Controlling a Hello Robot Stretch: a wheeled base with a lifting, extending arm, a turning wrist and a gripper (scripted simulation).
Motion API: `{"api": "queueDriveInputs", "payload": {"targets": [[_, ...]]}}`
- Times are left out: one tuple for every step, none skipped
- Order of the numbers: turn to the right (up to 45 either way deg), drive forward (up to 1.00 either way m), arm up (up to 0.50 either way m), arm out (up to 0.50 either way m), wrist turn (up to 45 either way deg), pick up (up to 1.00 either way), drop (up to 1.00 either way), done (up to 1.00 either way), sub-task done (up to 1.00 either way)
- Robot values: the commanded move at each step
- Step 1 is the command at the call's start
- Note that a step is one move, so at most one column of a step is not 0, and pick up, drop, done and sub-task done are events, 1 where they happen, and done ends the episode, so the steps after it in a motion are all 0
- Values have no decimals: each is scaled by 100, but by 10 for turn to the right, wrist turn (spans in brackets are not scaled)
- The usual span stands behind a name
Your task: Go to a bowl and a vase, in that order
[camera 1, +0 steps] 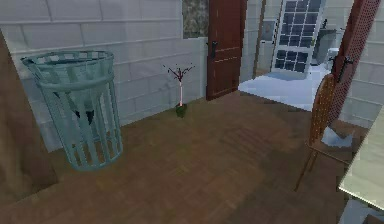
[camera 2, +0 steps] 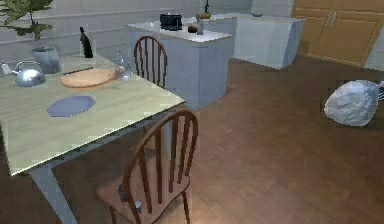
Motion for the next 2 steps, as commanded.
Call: {"api": "queueDriveInputs", "payload": {"targets": [[60, 0, 0, 0, 0, 0, 0, 0, 0], [0, 90, 0, 0, 0, 0, 0, 0, 0]]}}
